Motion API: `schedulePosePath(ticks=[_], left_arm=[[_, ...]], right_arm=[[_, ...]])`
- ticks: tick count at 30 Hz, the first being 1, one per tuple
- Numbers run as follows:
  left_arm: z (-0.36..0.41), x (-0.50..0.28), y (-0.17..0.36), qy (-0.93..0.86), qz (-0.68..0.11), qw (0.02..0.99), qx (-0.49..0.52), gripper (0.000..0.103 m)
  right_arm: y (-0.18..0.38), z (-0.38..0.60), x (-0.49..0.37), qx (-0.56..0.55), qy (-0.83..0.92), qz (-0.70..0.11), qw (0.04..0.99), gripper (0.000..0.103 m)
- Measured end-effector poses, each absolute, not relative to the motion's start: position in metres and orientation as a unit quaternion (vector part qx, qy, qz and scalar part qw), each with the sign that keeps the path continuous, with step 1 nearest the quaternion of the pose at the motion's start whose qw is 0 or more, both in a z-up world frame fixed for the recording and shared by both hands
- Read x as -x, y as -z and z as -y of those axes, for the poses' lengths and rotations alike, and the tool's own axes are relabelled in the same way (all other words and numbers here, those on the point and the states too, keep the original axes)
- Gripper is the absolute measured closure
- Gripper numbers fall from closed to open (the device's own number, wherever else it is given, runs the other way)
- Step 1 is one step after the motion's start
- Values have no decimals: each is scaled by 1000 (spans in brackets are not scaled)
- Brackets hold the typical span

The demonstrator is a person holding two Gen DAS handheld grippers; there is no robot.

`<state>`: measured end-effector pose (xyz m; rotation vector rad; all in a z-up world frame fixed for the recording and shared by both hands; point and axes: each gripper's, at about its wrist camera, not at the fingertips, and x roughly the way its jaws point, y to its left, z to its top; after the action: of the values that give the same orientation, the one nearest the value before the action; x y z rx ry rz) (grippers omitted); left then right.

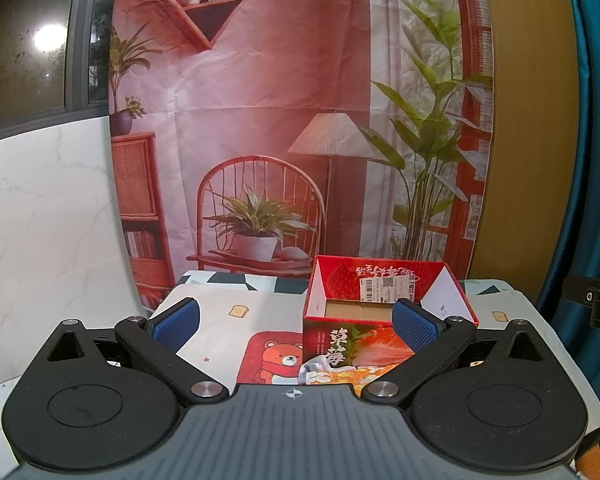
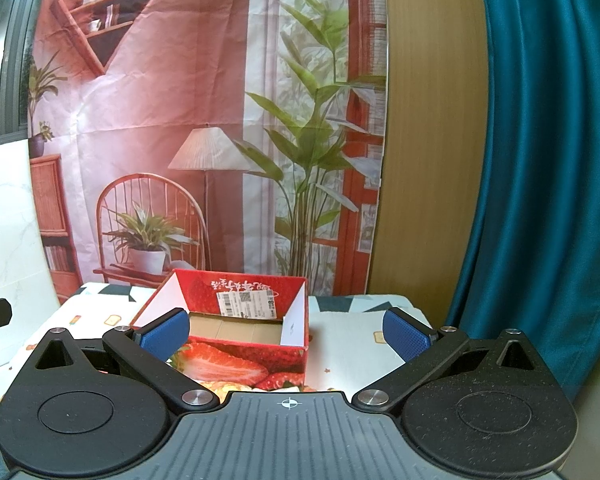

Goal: Organize soft objects

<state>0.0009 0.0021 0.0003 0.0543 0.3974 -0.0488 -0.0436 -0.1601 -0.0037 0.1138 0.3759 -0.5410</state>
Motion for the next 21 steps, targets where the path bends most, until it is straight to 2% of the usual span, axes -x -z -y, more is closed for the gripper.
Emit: schedulePosePath(ticks=[21], left_arm=[[-2, 0, 2, 25, -198, 979, -26, 0]], right_arm=[[4, 160, 43, -56, 265, -185, 945, 0]])
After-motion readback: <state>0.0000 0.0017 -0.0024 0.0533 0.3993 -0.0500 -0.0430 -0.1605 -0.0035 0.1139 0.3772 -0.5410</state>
